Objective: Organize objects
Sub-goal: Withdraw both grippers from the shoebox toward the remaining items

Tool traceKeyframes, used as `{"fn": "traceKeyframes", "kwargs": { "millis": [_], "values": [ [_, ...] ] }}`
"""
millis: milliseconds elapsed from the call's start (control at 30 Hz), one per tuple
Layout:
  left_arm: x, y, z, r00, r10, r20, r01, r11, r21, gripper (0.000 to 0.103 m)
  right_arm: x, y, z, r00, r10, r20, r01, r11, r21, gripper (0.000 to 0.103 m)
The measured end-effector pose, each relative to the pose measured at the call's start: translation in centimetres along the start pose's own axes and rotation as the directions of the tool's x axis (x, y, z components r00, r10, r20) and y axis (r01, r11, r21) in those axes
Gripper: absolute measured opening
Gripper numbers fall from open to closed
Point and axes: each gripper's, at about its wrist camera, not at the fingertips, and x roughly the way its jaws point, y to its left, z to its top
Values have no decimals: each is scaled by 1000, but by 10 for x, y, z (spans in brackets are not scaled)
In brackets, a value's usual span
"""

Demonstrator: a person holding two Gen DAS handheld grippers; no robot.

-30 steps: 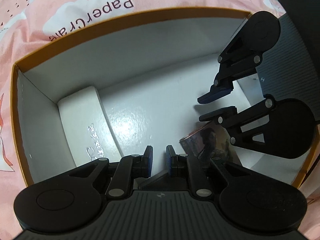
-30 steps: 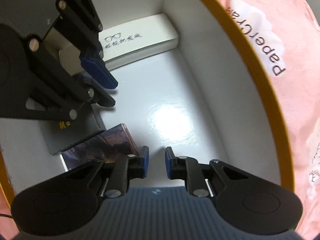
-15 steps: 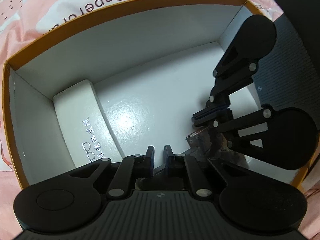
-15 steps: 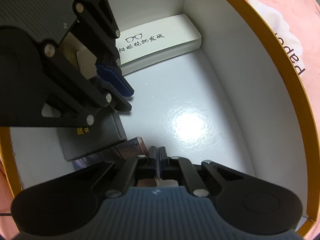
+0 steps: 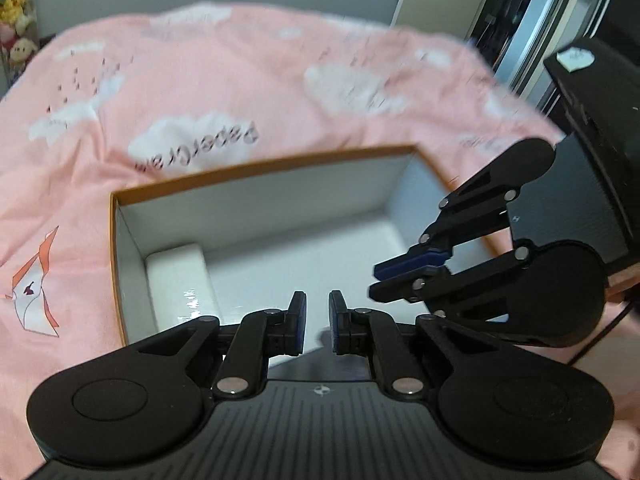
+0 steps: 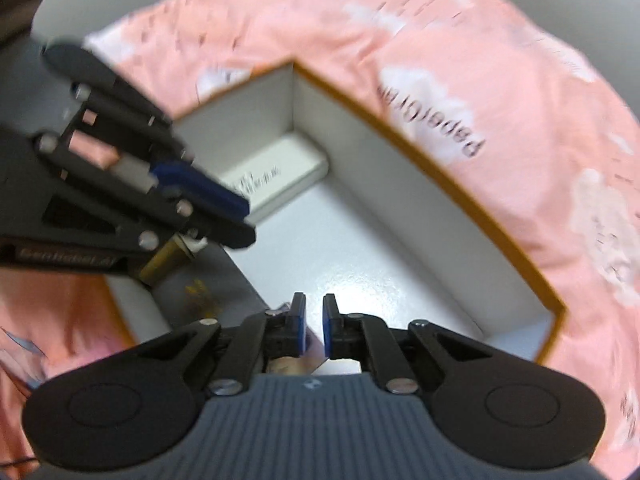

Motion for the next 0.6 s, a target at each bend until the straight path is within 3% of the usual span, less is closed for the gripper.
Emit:
{"fn": "traceKeyframes", "kwargs": {
  "millis": [67,133,267,367,600],
  "values": [
    [-16,-10,-8,999,-26,40,27,1000,-16,12,-1,44,26,998,-24,58,21,998,61,13],
    [-32,-21,-19,997,-45,66,47,998,-29,13,-35,50,27,989,-50,137,34,992,120,19],
    [-43,-24,-40,994,-39,103,45,997,-58,15,-61,99,-9,965,-121,234,72,976,206,20],
    [-51,-23,-59,996,-22,82,32,993,-113,16,-55,126,-27,958,-136,253,57,954,296,23],
    [-48,-11,-113,999,18,-44,-29,964,-265,16,-38,170,-76,967,-67,247,-48,900,433,28]
  ]
}}
